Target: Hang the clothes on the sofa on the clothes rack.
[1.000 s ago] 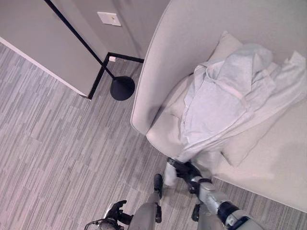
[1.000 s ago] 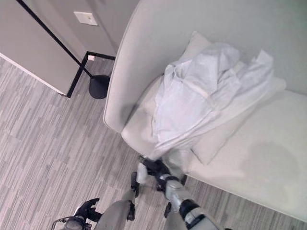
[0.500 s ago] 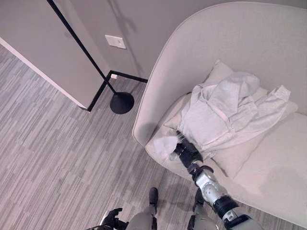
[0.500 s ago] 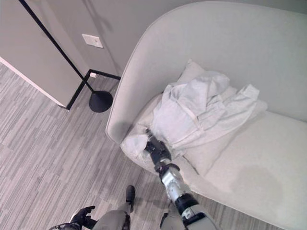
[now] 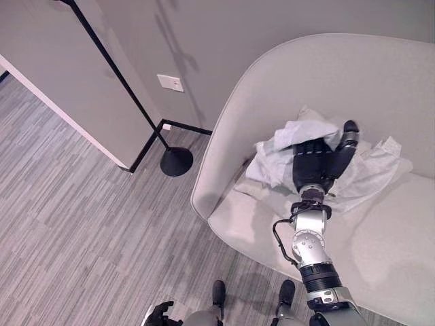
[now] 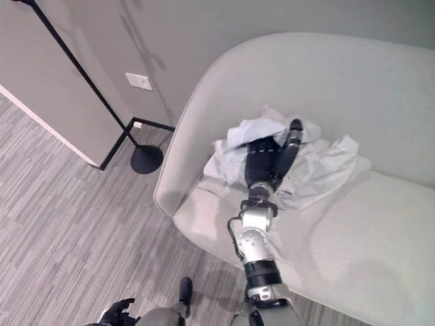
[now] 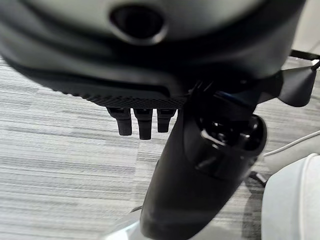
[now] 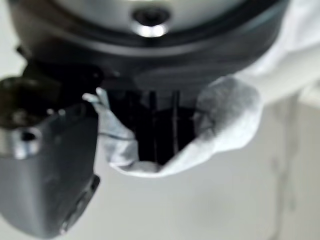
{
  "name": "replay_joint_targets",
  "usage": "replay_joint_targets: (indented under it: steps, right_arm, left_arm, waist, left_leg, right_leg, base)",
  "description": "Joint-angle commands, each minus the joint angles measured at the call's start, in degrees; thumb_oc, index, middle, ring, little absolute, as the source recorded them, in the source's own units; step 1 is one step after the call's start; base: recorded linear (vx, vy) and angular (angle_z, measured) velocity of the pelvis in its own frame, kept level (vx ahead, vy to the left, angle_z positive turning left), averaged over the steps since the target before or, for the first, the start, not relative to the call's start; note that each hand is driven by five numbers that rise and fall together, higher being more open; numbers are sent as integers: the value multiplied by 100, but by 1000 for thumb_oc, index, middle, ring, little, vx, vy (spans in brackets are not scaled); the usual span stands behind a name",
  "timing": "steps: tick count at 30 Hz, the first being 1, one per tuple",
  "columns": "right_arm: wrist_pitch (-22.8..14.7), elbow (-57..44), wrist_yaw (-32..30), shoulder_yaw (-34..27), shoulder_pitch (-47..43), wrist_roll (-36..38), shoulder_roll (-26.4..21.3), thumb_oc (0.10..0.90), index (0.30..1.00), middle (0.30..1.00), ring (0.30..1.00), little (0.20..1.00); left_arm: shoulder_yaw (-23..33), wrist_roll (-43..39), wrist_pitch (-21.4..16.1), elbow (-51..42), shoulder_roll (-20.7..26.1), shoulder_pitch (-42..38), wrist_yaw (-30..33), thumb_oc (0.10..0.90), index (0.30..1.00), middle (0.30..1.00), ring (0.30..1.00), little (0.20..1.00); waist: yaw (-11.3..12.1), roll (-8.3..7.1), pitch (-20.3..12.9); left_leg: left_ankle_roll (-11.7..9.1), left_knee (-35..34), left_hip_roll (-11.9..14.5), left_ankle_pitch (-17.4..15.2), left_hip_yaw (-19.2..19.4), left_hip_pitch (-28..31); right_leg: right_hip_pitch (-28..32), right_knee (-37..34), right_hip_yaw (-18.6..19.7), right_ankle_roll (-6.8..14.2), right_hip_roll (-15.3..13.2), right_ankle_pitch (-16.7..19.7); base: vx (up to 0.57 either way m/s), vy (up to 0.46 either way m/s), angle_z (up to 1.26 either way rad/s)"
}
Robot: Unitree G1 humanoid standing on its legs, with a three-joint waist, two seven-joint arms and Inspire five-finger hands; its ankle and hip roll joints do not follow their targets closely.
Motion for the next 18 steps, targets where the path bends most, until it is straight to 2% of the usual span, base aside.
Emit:
replay_joint_targets:
  steps: [1, 2, 10, 12, 13, 18]
  right_arm:
    - [-370, -656, 311, -30, -632, -383, 31, 400, 300, 300, 300, 300]
    - [-349, -883, 288, -15, -701, -519, -176, 400, 300, 300, 300, 300]
    - [-265, -985, -12, 122, -1114, -964, -878, 400, 300, 300, 300, 300]
    - [-121, -911, -216, 230, -1344, -1185, -1296, 400, 300, 300, 300, 300]
    - [-121, -906, -220, 232, -1353, -1186, -1300, 400, 300, 300, 300, 300]
    - [138, -844, -611, 427, -2086, -1568, -2002, 400, 300, 300, 300, 300]
  left_arm:
    - [-225, -50, -150, 156, 129, -127, 83, 800, 900, 900, 900, 900]
    - [-199, -143, -190, -134, 188, -117, 107, 800, 900, 900, 900, 900]
    - [-214, -614, -270, -1232, 335, -168, 112, 800, 900, 900, 900, 900]
    - [-211, -926, -269, -1761, 359, -181, 61, 800, 900, 900, 900, 900]
    - [-210, -929, -261, -1773, 360, -178, 60, 800, 900, 900, 900, 900]
    - [-305, -1511, -225, -2620, 357, -209, -75, 800, 900, 900, 900, 900]
  waist:
    - [129, -332, -455]
    - [123, -378, -555]
    - [23, -574, -729]
    - [-64, -663, -842]
    - [-60, -659, -833]
    - [-231, -793, -944]
  left_leg:
    - [-272, 56, 339, -697, 235, 381]
    - [-290, 56, 386, -702, 263, 471]
    - [-337, 56, 553, -744, 416, 805]
    - [-368, 56, 615, -761, 509, 947]
    - [-369, 56, 617, -764, 514, 956]
    - [-405, 56, 702, -792, 670, 1193]
  right_leg:
    - [52, 34, 276, 543, -597, -345]
    - [138, 34, 248, 529, -542, -381]
    - [366, 34, 332, 481, -376, -475]
    - [466, 34, 391, 461, -308, -519]
    - [472, 34, 395, 461, -305, -520]
    - [590, 34, 526, 429, -210, -564]
  base:
    - [60, -41, 5]
    - [43, -34, 4]
    - [26, -24, -7]
    - [62, -25, -19]
    - [47, -34, -21]
    - [44, -39, -23]
